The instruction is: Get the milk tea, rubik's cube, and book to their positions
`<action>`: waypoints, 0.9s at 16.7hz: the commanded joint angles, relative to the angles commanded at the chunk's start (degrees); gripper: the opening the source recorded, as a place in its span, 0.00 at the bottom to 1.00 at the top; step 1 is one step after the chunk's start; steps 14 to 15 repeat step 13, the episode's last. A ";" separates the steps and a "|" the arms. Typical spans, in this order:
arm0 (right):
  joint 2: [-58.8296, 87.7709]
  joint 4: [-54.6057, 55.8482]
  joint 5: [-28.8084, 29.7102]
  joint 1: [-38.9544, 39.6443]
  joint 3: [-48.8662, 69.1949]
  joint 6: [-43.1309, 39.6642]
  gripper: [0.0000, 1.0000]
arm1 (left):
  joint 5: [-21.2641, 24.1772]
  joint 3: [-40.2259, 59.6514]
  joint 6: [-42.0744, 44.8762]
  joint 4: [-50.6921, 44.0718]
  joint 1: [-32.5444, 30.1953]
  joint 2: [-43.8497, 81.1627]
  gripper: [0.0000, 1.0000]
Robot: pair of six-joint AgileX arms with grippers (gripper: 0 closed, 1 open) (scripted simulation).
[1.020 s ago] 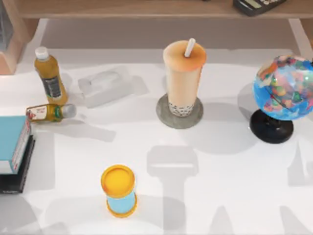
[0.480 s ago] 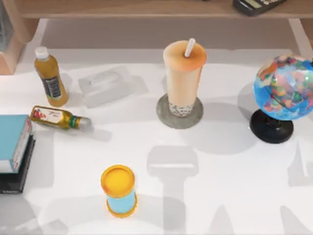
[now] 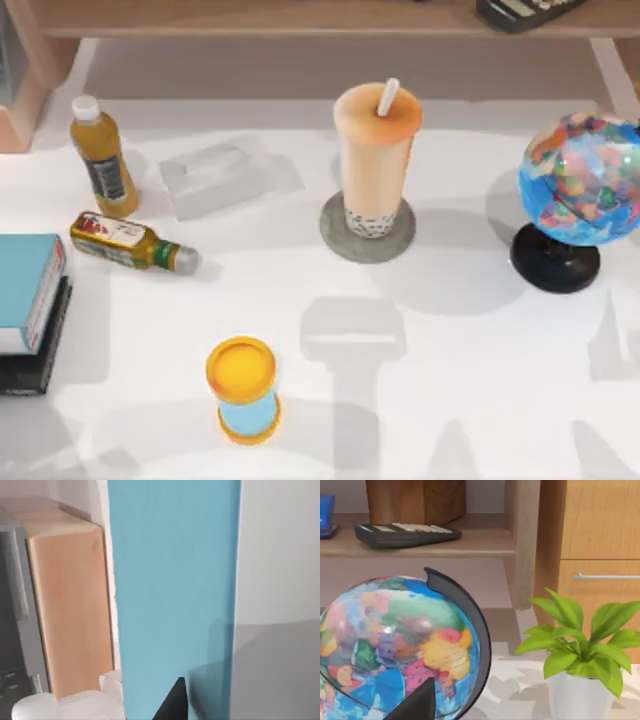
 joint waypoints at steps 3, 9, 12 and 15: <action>0.00 0.00 0.00 0.00 0.00 0.00 1.00 | 0.00 0.00 0.00 0.00 0.00 0.00 0.68; 0.00 0.00 0.00 0.00 0.00 0.00 1.00 | 0.00 0.00 0.00 0.00 0.00 0.00 1.00; 0.00 0.00 0.00 0.00 0.00 0.00 1.00 | 0.00 0.00 0.00 0.00 0.00 0.00 1.00; 0.00 0.00 0.00 0.00 0.00 0.00 1.00 | 0.00 0.00 0.00 0.00 0.00 0.00 1.00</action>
